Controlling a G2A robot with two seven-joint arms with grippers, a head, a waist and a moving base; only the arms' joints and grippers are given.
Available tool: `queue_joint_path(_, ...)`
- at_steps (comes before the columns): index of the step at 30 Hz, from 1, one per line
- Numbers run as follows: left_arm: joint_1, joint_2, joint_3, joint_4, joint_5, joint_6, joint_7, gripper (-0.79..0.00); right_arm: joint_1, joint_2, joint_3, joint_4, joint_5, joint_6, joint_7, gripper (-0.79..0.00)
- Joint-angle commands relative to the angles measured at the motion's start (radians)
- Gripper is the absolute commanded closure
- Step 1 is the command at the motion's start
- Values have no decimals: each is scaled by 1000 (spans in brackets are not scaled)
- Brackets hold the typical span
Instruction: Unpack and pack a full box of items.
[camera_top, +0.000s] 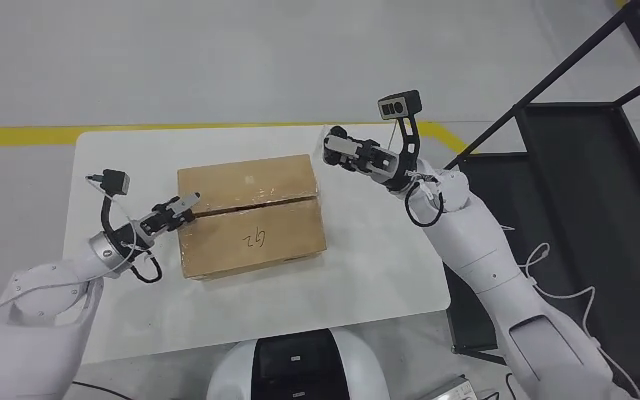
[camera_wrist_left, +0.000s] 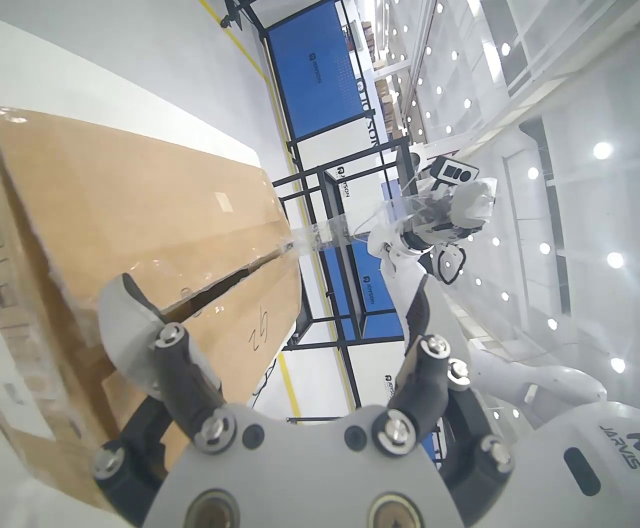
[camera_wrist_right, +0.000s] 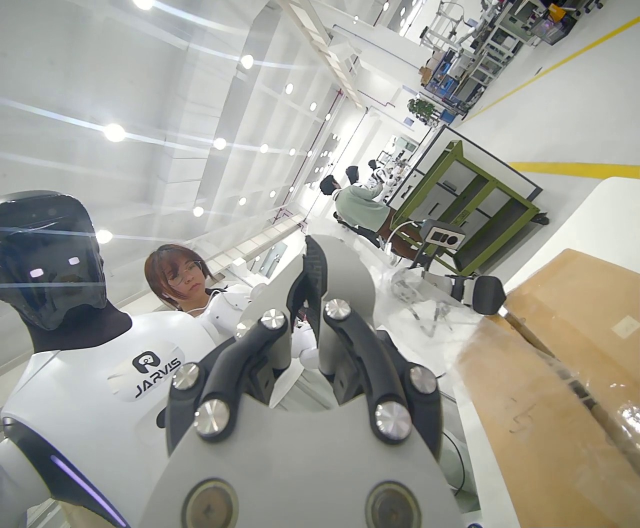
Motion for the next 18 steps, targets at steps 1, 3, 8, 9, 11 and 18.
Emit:
queue_joint_path(1,-40,-6,43,18,-9,-9,-9,-785,12,-5,-9,17,8,-4,9,0)
queue_joint_path(3,-77,-11,82,44,-1,-4,-16,-785,23,-10,-13,35,13,-8,16,0)
queue_joint_path(8,-149,-26,173,108,32,17,-22,-785,38,-20,-19,65,26,-16,32,0)
queue_joint_path(9,-157,-27,182,119,40,23,-19,-785,40,-21,-19,69,27,-17,34,0)
queue_joint_path(11,-166,-30,193,134,43,28,-20,-785,45,-24,-20,74,32,-17,40,0)
queue_joint_path(18,-158,-27,177,143,90,52,-3,-785,69,-37,-20,99,48,-30,58,0)
